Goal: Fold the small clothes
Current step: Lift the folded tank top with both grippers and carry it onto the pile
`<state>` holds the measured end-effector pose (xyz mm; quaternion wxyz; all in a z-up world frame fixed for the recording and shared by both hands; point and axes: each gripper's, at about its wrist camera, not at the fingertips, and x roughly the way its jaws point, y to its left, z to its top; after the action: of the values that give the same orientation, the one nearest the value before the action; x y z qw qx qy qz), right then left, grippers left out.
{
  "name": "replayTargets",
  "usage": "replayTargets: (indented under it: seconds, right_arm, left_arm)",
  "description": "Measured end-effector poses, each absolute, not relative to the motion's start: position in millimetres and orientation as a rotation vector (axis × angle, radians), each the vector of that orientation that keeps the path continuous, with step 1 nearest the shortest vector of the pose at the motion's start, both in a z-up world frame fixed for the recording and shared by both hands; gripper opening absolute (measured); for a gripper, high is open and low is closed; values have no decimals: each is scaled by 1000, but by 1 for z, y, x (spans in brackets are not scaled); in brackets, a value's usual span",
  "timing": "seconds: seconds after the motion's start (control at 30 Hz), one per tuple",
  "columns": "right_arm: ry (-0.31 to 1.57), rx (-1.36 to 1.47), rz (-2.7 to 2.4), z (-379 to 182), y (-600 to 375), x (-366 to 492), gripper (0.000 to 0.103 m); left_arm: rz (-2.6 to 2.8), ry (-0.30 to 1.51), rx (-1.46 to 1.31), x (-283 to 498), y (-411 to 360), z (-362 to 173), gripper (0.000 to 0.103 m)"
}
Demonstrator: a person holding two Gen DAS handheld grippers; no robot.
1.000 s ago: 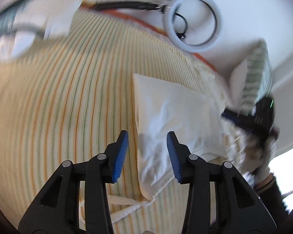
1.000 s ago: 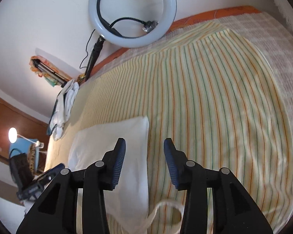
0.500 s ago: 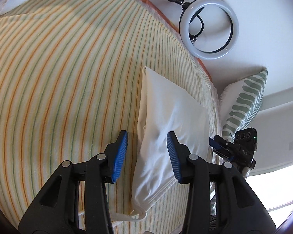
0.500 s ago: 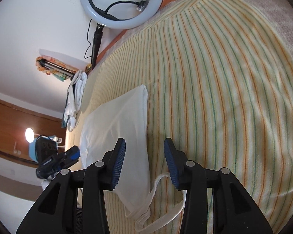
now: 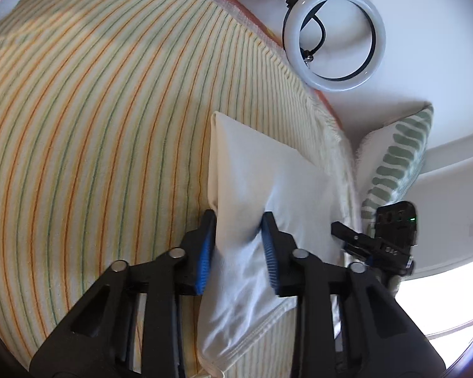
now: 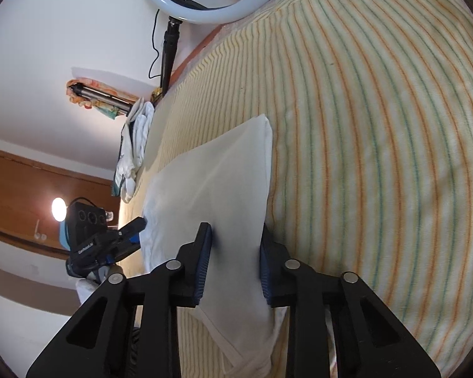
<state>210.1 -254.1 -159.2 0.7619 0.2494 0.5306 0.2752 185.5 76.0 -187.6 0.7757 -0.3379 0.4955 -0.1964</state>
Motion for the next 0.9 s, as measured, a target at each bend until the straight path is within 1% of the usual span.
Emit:
replayTargets:
  seconds: [0.03, 0.07, 0.1, 0.23, 0.37, 0.5, 0.67, 0.9]
  right_arm:
    - [1151, 531, 592, -158, -253, 209, 17]
    - [1146, 522, 588, -156, -251, 208, 14]
    - [1143, 515, 586, -154, -249, 207, 13]
    - [1110, 426, 544, -138, -241, 198, 10]
    - [1055, 267, 496, -117, -221, 184, 9]
    - [1011, 190, 480, -101, -205, 174, 9]
    - [964, 163, 483, -83, -186, 164, 8]
    - [917, 146, 504, -63, -152, 160, 8]
  left_arm:
    - [-415, 1066, -703, 185, 72, -185, 20]
    - [-411, 1061, -683, 184, 70, -184, 19]
    - [-406, 1053, -654, 183, 67, -182, 15]
    - [-384, 996, -526, 174, 55, -165, 12]
    - [-379, 930, -424, 161, 46, -147, 11]
    - [-377, 876, -362, 148, 41, -132, 10]
    - [-367, 821, -339, 136, 49, -115, 10]
    - [-339, 760, -342, 119, 84, -91, 10]
